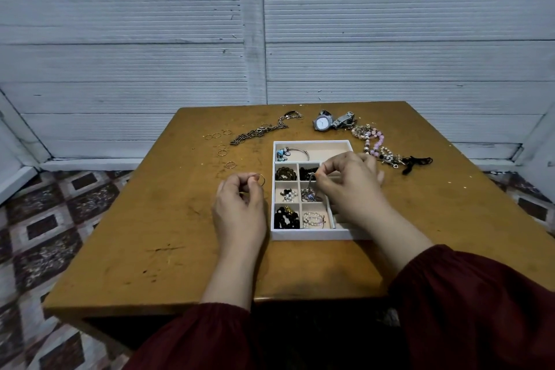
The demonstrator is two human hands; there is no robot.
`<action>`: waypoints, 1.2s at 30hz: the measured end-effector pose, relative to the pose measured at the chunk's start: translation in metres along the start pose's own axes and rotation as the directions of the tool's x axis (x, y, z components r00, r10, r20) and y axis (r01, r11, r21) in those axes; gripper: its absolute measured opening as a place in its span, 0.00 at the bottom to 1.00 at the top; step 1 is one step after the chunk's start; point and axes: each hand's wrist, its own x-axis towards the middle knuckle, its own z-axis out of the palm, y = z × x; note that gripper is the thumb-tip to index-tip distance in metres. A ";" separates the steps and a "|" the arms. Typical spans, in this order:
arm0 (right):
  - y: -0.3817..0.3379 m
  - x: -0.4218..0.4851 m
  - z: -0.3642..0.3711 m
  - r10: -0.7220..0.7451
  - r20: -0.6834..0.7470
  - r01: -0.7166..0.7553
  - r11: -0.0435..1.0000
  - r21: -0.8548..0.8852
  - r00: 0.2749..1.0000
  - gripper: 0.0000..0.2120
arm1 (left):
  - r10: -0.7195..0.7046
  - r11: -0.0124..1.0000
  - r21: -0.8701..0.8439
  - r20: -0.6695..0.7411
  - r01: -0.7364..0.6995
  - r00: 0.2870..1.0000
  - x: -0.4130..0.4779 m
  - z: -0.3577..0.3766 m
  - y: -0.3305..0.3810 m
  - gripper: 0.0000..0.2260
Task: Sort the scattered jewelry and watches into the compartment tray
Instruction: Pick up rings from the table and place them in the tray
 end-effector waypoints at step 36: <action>0.024 -0.015 -0.030 0.096 -0.117 -0.123 0.958 -0.260 0.988 0.14 | 0.097 0.994 0.050 0.092 -0.102 0.991 -0.005 0.000 0.009 0.06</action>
